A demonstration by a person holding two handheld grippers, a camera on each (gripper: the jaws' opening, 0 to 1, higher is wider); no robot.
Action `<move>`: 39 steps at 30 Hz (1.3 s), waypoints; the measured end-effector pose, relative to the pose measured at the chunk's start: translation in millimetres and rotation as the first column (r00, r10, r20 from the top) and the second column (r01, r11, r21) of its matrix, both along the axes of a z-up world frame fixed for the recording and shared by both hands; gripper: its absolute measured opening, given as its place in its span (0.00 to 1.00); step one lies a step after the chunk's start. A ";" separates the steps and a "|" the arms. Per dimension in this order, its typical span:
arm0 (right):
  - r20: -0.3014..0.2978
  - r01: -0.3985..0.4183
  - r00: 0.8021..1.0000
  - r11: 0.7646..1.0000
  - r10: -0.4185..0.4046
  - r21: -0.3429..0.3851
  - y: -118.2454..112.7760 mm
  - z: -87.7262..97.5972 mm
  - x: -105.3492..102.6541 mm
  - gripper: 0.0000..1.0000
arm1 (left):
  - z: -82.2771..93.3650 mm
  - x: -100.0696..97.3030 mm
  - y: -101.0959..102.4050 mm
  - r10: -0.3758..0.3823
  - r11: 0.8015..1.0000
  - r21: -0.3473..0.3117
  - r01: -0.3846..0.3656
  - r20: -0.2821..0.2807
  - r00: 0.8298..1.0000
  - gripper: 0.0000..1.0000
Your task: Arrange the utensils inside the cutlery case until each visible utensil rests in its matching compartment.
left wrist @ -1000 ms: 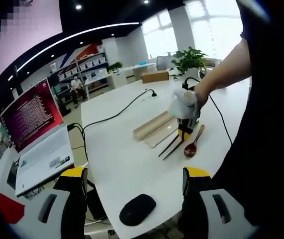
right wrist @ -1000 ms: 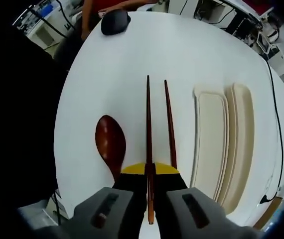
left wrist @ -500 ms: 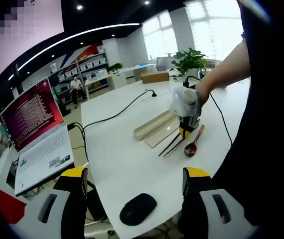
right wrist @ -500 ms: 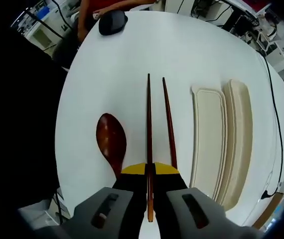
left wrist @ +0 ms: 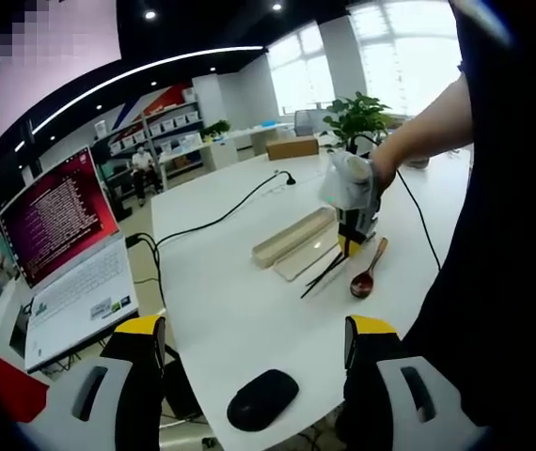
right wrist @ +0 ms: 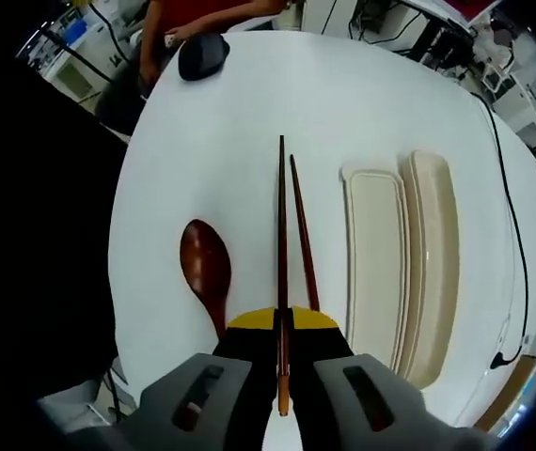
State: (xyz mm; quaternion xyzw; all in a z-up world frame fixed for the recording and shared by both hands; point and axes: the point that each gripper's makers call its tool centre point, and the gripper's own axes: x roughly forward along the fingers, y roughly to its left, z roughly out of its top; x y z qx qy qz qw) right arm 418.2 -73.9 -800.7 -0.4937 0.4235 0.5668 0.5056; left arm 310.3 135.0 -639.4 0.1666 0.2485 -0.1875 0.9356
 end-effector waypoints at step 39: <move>0.059 0.055 0.997 0.998 -0.056 0.030 0.8 34.1 22.3 0.00 | -5.2 6.6 -6.2 -0.039 0.999 -0.027 0.039 0.002 0.999 0.80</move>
